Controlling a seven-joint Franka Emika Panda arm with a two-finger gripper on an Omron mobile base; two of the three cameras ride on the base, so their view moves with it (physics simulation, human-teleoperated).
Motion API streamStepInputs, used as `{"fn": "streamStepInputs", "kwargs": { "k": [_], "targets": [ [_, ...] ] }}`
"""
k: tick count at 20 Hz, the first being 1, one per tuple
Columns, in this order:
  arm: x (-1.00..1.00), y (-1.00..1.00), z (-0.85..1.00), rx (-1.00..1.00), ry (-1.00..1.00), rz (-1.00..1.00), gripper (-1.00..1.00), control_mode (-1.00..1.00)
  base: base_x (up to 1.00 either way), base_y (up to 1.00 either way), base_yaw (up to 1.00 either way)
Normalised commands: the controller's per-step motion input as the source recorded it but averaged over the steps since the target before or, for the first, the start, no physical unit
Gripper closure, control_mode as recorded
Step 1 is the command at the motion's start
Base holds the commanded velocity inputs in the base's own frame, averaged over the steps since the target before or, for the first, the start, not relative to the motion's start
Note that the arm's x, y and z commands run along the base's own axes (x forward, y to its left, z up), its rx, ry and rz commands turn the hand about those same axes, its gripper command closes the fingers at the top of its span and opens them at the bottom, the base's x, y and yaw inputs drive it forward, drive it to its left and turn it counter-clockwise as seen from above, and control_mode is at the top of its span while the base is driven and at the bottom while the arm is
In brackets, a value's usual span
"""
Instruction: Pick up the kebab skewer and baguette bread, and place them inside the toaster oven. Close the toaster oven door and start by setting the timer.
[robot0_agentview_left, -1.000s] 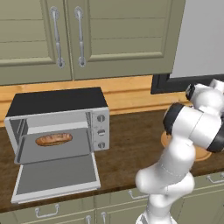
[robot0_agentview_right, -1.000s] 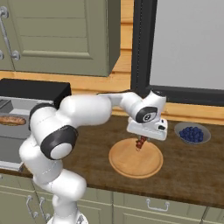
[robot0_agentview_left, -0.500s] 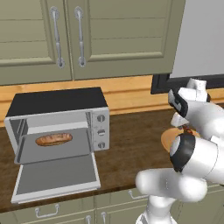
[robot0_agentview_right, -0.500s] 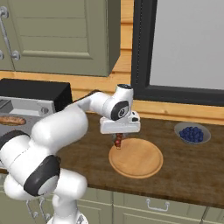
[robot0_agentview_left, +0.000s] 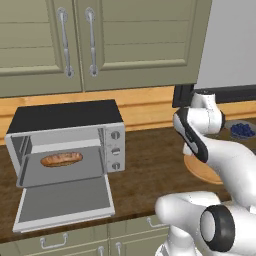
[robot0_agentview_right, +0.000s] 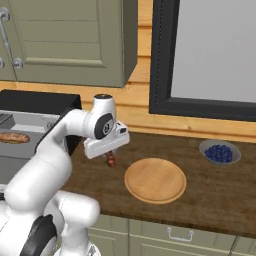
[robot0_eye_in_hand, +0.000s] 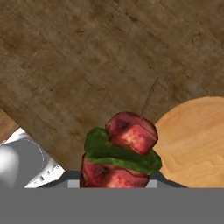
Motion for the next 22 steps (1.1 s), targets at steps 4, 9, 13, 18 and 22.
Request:
{"fn": "streamStepInputs", "kwargs": {
  "k": [4, 9, 13, 18, 22],
  "targets": [
    [-0.16, 0.63, 0.63, -0.06, 0.00, 0.18, 1.00, -1.00, 0.00, 0.00, 0.00],
    [-0.29, 0.78, 0.49, -0.12, 0.00, 0.19, 1.00, -1.00, 0.00, 0.00, 0.00],
    [-0.24, 0.92, 0.41, -0.14, 0.00, 0.25, 1.00, -1.00, 0.00, 0.00, 0.00],
    [-0.03, 0.99, 0.36, -0.13, 0.00, 0.34, 1.00, -1.00, 0.00, 0.00, 0.00],
    [-0.23, 1.00, 0.14, -0.10, 0.00, 0.33, 1.00, -1.00, 0.00, 0.00, 0.00]
  ]
}}
